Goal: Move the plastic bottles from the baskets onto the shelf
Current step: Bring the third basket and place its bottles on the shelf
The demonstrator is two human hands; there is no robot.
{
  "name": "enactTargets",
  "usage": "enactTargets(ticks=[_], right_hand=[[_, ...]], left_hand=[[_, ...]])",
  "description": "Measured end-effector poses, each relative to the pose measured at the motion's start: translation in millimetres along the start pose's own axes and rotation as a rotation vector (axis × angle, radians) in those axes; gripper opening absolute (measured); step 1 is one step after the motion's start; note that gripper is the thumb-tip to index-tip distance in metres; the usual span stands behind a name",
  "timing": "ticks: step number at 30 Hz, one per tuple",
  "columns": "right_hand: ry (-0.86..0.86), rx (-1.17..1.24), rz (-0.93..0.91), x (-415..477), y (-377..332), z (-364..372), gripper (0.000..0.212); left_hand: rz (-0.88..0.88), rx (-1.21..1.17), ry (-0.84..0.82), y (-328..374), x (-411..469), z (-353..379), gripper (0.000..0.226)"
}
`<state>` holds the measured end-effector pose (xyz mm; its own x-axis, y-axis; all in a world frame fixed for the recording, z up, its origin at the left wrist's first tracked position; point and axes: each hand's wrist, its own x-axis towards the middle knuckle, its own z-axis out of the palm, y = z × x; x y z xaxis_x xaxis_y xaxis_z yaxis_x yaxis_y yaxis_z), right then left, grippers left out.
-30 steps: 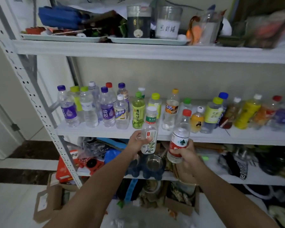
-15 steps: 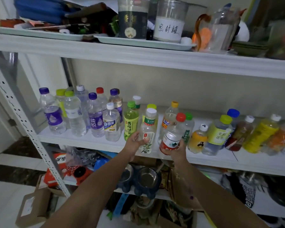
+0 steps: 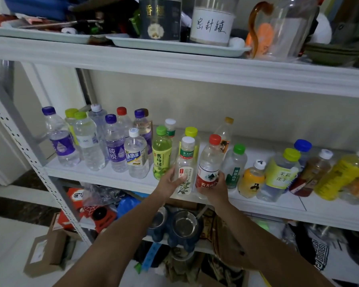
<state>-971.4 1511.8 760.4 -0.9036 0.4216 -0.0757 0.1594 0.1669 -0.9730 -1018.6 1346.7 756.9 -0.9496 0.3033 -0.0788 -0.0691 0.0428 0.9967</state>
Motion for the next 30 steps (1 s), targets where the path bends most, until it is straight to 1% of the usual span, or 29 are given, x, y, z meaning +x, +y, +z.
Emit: enactTargets(ticks=[3,6,9,12,18,30], right_hand=[[-0.012,-0.001,-0.014,-3,3,1,0.089],[-0.027,0.034,-0.004,-5,2,2,0.088],[-0.022,0.041,-0.009,-6,2,2,0.086],[-0.014,0.036,0.001,-5,2,3,0.086],[-0.019,0.017,0.011,-3,1,3,0.087],[-0.004,-0.008,0.003,6,2,4,0.086]], left_hand=[[0.038,0.111,0.009,-7,0,0,0.054],[0.067,0.213,0.047,-11,-2,4,0.065],[0.087,0.256,0.100,-11,-2,9,0.061],[0.085,0.286,0.109,-10,0,9,0.055],[0.044,0.341,0.112,-12,3,9,0.057],[0.029,0.440,0.130,-7,14,16,0.053]])
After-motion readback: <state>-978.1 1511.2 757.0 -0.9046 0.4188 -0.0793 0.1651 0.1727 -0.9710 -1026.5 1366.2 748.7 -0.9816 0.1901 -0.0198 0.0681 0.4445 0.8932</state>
